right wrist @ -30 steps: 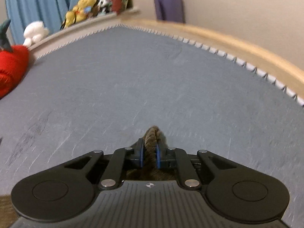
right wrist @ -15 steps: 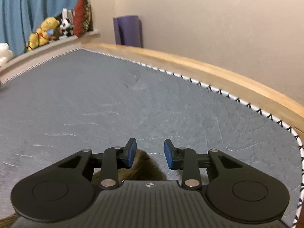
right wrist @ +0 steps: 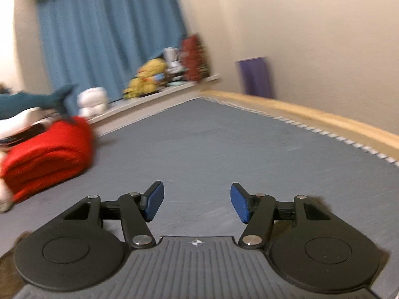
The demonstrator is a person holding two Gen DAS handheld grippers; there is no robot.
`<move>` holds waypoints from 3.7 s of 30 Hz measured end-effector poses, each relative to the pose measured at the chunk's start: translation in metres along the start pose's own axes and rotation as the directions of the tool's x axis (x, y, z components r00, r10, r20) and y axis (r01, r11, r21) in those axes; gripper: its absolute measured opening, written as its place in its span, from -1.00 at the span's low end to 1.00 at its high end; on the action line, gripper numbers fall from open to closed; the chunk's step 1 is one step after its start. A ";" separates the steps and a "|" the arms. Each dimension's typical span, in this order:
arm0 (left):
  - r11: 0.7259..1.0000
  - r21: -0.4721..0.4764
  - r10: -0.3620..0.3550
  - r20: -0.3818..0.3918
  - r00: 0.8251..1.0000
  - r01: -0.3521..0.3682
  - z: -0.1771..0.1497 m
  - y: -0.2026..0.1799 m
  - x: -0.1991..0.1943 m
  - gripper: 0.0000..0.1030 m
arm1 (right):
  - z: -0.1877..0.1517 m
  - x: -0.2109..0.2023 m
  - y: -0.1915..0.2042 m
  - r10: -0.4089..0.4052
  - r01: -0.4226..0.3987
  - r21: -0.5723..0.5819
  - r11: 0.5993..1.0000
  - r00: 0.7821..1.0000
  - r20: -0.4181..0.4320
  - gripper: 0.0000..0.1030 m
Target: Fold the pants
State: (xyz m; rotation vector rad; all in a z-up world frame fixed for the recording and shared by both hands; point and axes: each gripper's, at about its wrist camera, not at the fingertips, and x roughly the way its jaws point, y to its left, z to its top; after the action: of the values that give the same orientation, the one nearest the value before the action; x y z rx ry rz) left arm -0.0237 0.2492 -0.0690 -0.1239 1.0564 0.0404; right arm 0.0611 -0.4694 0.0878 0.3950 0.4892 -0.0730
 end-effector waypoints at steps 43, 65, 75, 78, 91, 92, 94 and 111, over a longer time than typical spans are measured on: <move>0.949 0.311 -0.160 0.307 0.938 0.060 0.093 -0.238 -0.109 0.03 | -0.104 0.171 0.072 0.182 -0.072 0.263 0.962 0.888 -0.423 -0.11; 0.951 0.302 0.006 0.198 0.980 -0.066 0.100 -0.278 0.018 0.06 | -0.106 0.222 0.086 0.416 -0.196 0.462 0.865 0.794 -0.443 0.16; 0.953 0.290 0.030 0.204 0.978 -0.089 0.092 -0.259 0.002 0.17 | -0.110 0.225 0.080 0.423 -0.190 0.495 0.848 0.806 -0.414 0.42; 0.954 0.281 0.044 0.201 0.979 -0.100 0.091 -0.254 0.000 0.19 | -0.111 0.227 0.083 0.420 -0.199 0.479 0.855 0.807 -0.414 0.42; 0.952 0.290 0.035 0.201 0.979 -0.093 0.088 -0.255 -0.002 0.19 | -0.104 0.209 0.121 0.246 -0.215 0.120 0.969 0.873 -0.421 -0.46; 0.954 0.286 0.034 0.201 0.979 -0.092 0.089 -0.254 -0.003 0.20 | -0.100 0.204 0.122 0.244 -0.219 0.108 0.970 0.881 -0.406 -0.49; 0.956 0.279 0.031 0.204 0.979 -0.088 0.090 -0.252 -0.004 0.20 | -0.090 0.196 0.118 0.250 -0.228 0.103 0.968 0.895 -0.368 -0.53; 0.964 0.250 0.043 0.189 0.981 -0.091 0.100 -0.237 0.005 0.20 | -0.040 0.149 -0.108 -0.293 0.352 0.355 0.866 0.933 -0.209 -0.78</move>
State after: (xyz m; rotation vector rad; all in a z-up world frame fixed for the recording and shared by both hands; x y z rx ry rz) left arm 0.0875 0.0263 -0.0054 0.1493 0.8742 -0.0241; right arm 0.1575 -0.5497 -0.0523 0.7086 0.6899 -0.4771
